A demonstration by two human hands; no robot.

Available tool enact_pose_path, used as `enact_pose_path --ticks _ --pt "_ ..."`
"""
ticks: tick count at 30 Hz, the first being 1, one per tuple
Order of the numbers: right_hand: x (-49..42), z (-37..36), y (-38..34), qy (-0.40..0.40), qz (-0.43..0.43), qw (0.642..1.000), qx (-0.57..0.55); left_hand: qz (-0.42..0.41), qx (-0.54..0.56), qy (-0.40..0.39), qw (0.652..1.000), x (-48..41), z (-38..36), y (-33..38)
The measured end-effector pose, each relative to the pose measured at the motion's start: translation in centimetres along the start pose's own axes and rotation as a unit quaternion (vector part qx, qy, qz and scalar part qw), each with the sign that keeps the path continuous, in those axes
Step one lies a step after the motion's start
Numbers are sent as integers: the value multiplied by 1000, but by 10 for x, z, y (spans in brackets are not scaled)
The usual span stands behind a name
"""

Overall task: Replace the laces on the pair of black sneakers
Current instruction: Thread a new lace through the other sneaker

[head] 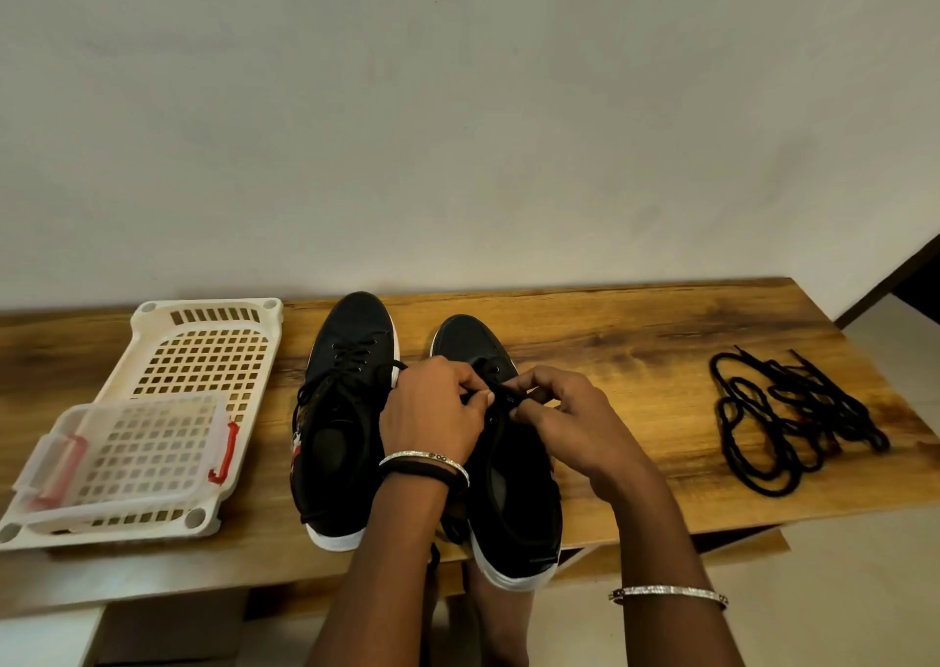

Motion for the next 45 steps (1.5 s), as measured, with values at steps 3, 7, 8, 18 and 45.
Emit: enact_pose_path --ticks 3,7,8,18,45 --pt "-1 0 3 -17 -11 999 -31 16 10 15 1000 1 -2 3" --pt "0 0 5 -45 -33 995 -84 39 25 29 998 1 -7 4" --pt "1 0 4 -51 -38 993 -96 45 30 36 998 1 -8 4" --pt "0 0 4 -66 -68 984 -150 98 143 76 982 7 -16 0" --pt "2 -1 2 -59 -94 977 -181 87 94 57 990 5 -19 3"
Point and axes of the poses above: each hand's wrist, its own x-axis away from the middle knuckle, its own z-axis out of the back of the hand, y = z × x, the point moved 3 cm from there along -x, towards the middle knuckle, and after that the axes turned 5 degrees about -z, right-handed, at the moved point
